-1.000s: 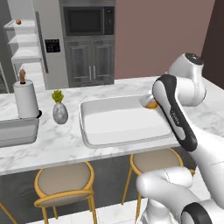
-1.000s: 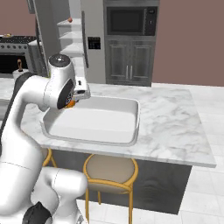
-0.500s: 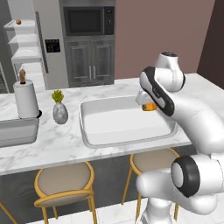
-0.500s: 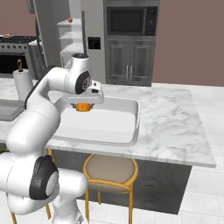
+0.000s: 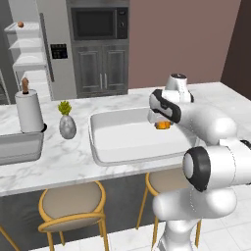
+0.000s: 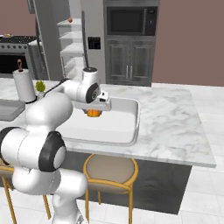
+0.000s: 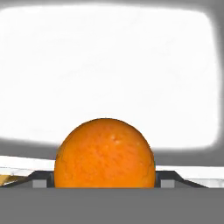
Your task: Place the cold items (onion and orange) from the fridge in one tupperware on the dining counter. Place the warm items (hot dog and kebab skewer) in the stove area in another tupperware.
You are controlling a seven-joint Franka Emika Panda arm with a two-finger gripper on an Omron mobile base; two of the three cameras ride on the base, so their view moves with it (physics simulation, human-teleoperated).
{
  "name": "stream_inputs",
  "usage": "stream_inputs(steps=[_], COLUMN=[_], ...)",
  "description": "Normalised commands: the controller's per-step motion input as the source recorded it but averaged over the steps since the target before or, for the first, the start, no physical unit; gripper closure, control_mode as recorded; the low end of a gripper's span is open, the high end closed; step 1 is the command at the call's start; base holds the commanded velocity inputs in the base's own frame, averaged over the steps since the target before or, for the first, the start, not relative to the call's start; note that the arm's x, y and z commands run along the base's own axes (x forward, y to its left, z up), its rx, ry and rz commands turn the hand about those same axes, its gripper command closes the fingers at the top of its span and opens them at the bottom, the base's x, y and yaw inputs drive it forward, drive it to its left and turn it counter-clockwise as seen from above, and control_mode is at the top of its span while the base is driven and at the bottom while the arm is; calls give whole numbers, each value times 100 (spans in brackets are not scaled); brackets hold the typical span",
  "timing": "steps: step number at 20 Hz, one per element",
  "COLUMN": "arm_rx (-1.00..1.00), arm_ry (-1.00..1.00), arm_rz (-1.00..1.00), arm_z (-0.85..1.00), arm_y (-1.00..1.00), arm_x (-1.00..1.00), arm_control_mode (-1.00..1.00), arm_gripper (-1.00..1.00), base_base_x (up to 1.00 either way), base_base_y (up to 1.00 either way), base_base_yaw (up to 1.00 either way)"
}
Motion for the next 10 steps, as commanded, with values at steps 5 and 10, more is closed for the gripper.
stream_inputs(steps=[5,10], arm_rx=[0,0], arm_ry=[-14,-19], arm_rz=[-11,-10], arm_z=[-41,-42], arm_y=[0,-5], arm_x=[65,16], arm_control_mode=[-100,-100], arm_gripper=[100,100], base_base_x=[0,0], base_base_y=[0,0], base_base_yaw=[0,0])
